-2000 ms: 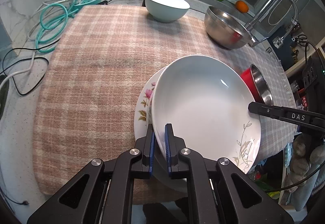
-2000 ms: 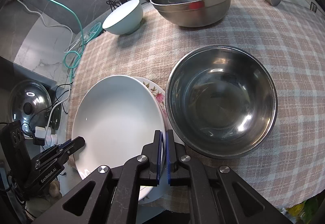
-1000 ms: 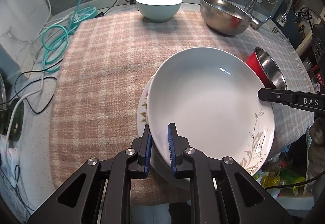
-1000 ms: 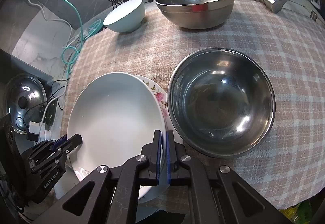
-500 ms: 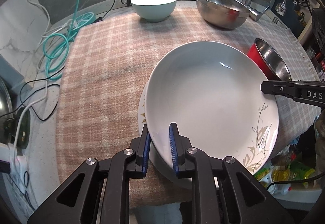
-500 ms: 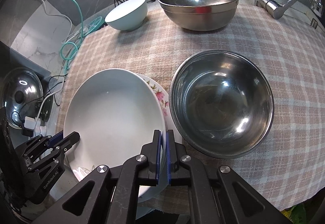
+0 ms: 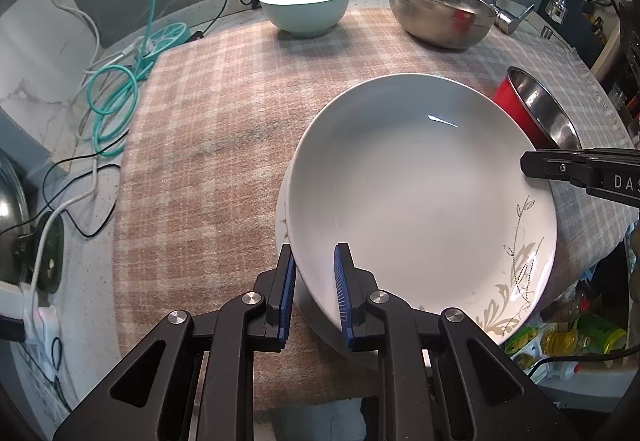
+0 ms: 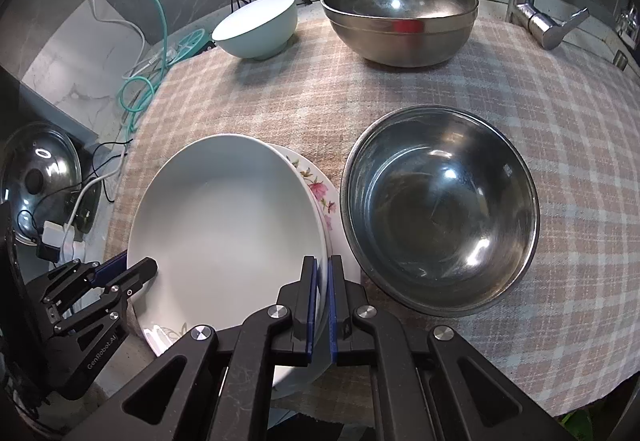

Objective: Organize plates and bowls
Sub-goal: 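Lower the white plate onto the floral plate stack with both grippers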

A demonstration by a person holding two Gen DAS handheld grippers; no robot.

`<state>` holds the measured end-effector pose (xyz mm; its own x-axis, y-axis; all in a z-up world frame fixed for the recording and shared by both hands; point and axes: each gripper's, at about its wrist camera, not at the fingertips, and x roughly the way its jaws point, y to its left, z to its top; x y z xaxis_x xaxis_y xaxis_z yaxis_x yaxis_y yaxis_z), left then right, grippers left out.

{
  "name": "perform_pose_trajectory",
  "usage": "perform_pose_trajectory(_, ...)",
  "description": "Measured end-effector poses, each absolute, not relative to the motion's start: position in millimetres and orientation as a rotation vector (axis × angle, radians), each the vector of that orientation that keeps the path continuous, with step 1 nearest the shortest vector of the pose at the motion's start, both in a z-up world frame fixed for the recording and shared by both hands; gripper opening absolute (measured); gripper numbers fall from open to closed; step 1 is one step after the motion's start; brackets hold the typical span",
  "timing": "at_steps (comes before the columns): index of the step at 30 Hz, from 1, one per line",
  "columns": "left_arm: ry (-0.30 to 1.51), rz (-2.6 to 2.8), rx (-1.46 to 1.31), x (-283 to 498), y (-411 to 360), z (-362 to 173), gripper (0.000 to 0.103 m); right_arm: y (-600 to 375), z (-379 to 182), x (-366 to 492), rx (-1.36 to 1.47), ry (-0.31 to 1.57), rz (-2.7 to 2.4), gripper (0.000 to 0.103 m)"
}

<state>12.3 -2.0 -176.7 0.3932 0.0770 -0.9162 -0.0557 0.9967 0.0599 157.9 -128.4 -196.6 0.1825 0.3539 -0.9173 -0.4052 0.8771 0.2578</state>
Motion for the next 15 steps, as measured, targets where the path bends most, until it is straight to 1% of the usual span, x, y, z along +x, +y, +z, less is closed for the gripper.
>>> perform_pose_trajectory(13, 1.164, 0.068, -0.014, 12.4, 3.7, -176.4, 0.017, -127.4, -195.9, 157.6, -0.05, 1.288, 0.545, 0.005)
perform_pose_trajectory(15, 1.164, 0.067, -0.021, 11.9, 4.6, -176.2, 0.017, -127.2, -195.9, 157.4, -0.05, 1.291, 0.548, 0.007)
